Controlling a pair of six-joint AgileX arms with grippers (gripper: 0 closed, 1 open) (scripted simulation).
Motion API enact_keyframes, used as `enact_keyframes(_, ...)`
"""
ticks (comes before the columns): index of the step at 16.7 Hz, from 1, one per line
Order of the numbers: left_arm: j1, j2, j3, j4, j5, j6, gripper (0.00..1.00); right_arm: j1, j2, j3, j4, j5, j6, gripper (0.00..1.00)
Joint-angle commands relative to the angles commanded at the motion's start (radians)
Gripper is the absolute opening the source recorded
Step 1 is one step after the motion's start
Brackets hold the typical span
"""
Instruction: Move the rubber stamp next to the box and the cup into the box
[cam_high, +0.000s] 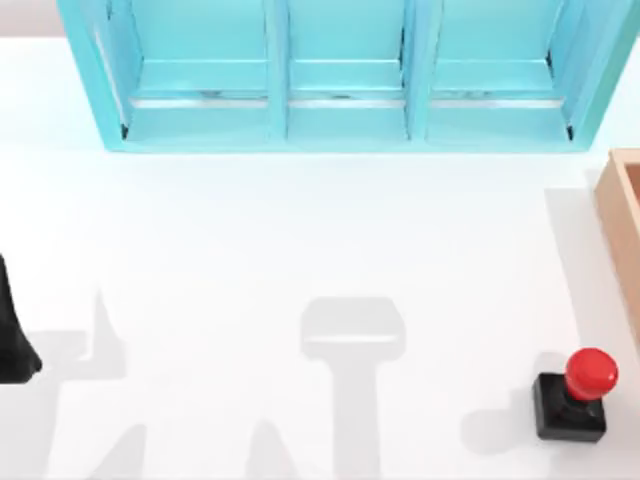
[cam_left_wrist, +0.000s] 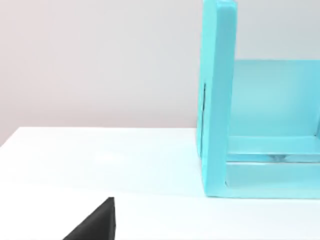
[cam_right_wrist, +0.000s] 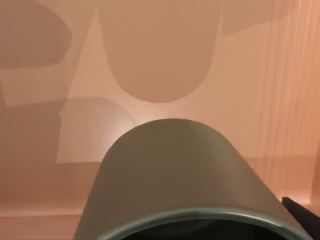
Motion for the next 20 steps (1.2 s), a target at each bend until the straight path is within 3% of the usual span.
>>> enact_keyframes(13, 0.000, 0.000, 0.000, 0.000, 0.000, 0.000, 1.00, 0.013, 0.034, -0.123, 0.155, 0.002, 0.014, 0.00)
enact_keyframes(20, 0.000, 0.000, 0.000, 0.000, 0.000, 0.000, 1.00, 0.013, 0.034, -0.123, 0.155, 0.002, 0.014, 0.53)
